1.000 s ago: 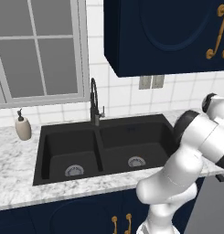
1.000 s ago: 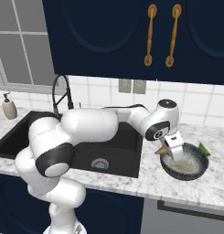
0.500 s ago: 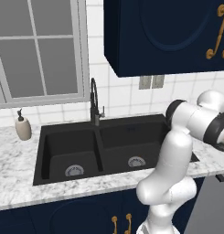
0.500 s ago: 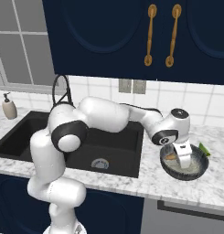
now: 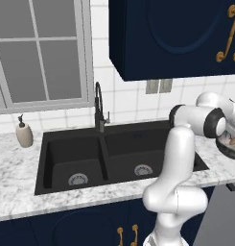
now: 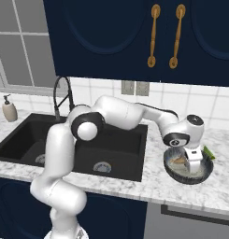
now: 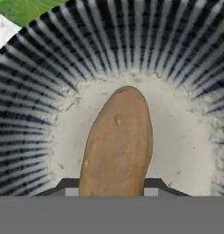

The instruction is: Pick the sweet potato from the sink and place it in the bowl. Then pick the bowl and place it in the microwave. Then close the microwave door and press the start button.

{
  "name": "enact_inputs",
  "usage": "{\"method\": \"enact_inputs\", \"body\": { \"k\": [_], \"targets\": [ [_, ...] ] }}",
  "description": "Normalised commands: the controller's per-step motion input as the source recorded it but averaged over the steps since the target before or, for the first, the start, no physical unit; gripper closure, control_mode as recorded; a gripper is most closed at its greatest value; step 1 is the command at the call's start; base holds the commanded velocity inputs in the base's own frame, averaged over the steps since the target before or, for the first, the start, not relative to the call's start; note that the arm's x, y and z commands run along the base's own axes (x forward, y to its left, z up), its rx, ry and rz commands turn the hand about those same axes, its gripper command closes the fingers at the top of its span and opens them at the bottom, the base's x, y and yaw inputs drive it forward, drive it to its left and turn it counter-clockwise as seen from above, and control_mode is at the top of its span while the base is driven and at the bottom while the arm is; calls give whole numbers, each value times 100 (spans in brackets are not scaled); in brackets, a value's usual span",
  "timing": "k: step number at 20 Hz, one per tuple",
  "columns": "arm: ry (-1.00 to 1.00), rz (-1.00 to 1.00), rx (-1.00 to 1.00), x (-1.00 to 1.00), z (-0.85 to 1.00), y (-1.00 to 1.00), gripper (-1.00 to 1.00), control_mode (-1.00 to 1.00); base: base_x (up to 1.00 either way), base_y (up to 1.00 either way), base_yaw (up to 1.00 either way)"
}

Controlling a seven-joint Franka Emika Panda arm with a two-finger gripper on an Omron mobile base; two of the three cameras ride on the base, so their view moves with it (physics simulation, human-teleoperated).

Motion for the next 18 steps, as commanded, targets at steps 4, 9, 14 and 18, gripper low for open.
{"method": "enact_inputs", "body": {
  "k": [4,9,14,18],
  "targets": [
    [9,0,0,22,-50,0,100,-100,0,0,0],
    [13,-1,0,24,-26,3,-100,-100,0,0,0],
    [3,0,0,-3,-3,0,-100,-100,0,0,0],
    [-1,-1,3,-79,6,0,-100,-100,0,0,0]
  ]
}}
